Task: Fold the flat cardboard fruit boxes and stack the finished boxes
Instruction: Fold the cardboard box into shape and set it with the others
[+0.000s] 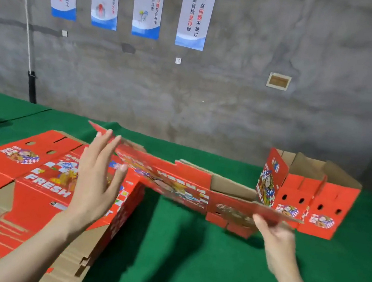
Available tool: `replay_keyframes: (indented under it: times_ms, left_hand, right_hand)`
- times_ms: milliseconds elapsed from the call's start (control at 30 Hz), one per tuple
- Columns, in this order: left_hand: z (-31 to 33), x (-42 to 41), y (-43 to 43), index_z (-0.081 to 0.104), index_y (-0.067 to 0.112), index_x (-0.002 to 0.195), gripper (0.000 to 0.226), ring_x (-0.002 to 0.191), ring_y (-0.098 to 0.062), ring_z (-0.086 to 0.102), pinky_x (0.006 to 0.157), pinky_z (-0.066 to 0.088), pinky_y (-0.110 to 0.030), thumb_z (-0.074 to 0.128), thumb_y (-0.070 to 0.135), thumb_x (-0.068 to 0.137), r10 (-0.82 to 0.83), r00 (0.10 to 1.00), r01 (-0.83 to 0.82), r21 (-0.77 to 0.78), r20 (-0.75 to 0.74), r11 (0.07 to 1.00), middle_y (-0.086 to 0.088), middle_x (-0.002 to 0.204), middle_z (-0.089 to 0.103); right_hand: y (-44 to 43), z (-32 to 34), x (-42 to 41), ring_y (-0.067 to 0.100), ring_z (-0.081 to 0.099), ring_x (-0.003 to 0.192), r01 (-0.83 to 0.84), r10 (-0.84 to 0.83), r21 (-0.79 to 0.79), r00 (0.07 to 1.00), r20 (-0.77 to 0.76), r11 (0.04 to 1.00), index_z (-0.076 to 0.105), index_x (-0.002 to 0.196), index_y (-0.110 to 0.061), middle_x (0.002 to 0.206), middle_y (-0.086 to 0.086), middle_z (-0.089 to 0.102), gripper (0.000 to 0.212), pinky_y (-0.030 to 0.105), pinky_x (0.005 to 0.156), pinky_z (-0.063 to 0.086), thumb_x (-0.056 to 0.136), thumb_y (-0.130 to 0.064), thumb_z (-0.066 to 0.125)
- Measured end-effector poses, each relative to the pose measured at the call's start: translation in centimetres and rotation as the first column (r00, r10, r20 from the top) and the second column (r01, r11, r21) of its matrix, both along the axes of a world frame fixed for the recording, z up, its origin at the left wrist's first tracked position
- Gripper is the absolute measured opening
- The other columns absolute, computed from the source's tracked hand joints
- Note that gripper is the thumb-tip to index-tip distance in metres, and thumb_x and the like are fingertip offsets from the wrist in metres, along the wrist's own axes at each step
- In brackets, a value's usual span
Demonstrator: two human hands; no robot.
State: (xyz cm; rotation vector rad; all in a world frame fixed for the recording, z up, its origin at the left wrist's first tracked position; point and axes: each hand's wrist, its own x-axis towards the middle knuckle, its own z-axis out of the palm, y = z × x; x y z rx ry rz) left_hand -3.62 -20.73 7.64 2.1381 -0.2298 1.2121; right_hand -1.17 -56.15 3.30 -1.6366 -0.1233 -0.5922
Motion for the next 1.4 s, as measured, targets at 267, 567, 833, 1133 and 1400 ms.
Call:
replay_keyframes:
  times_ms: [267, 567, 833, 1133, 1400]
  left_hand:
    - [-0.8, 5.7, -4.9, 0.034, 0.004, 0.142, 0.079, 0.134, -0.024, 0.039, 0.113, 0.029, -0.040, 0.077, 0.017, 0.077, -0.265, 0.907, 0.143, -0.353, -0.326, 0.925, -0.014, 0.144, 0.042]
    - [-2.5, 7.2, -7.5, 0.068, 0.017, 0.095, 0.033, 0.078, -0.028, 0.072, 0.063, 0.056, -0.034, 0.076, 0.025, 0.064, -0.726, 0.666, 0.336, -0.800, -0.172, 0.498, -0.012, 0.095, 0.074]
    - [-3.8, 6.3, -7.4, 0.071, 0.021, 0.095, 0.029, 0.082, -0.031, 0.071, 0.063, 0.057, -0.033, 0.076, 0.025, 0.066, -0.786, 0.604, 0.412, -0.791, -0.134, 0.452, -0.016, 0.098, 0.073]
    - [-3.1, 5.3, -6.3, 0.064, 0.011, 0.106, 0.040, 0.082, -0.022, 0.070, 0.066, 0.058, -0.031, 0.069, 0.004, 0.068, -0.836, 0.548, 0.472, -0.831, 0.014, 0.296, -0.013, 0.099, 0.071]
    - [0.6, 3.3, -6.9, 0.077, 0.018, 0.081, 0.031, 0.081, -0.024, 0.070, 0.067, 0.054, -0.021, 0.071, 0.047, 0.072, -0.782, 0.403, 0.472, -0.624, -0.475, 0.623, -0.005, 0.089, 0.075]
  right_hand:
    - [-9.0, -2.2, -0.4, 0.008, 0.069, 0.089, 0.011, 0.024, 0.387, 0.996, -0.085, 0.922, 0.064, 0.105, -0.011, 0.098, -0.001, 0.074, 0.024, 0.019, 0.076, 0.056, 0.093, 0.004, 0.049]
    - [-10.8, -0.4, -1.3, 0.024, 0.057, 0.102, 0.519, -0.510, 0.069, 0.852, -0.117, 0.852, 0.050, 0.127, -0.003, 0.119, 0.014, 0.058, 0.044, 0.031, 0.087, 0.044, 0.086, 0.002, 0.065]
    - [-4.2, 2.3, -1.3, 0.008, 0.062, 0.060, -0.041, -0.074, -0.531, 0.978, -0.193, 0.847, 0.047, 0.103, -0.035, 0.096, -0.004, 0.066, 0.023, 0.021, 0.053, 0.046, 0.090, -0.026, 0.063]
    - [-3.9, 3.0, -0.4, 0.014, 0.067, 0.051, -0.184, -0.063, -0.618, 0.933, -0.355, 0.764, 0.055, 0.100, -0.024, 0.068, 0.002, 0.071, 0.026, 0.023, 0.047, 0.051, 0.098, -0.045, 0.040]
    - [-5.9, 4.7, -1.8, 0.023, 0.066, 0.059, 0.052, -0.131, -0.454, 0.981, -0.146, 0.890, 0.057, 0.072, 0.000, 0.065, 0.013, 0.067, 0.064, 0.044, 0.063, 0.052, 0.081, -0.062, 0.043]
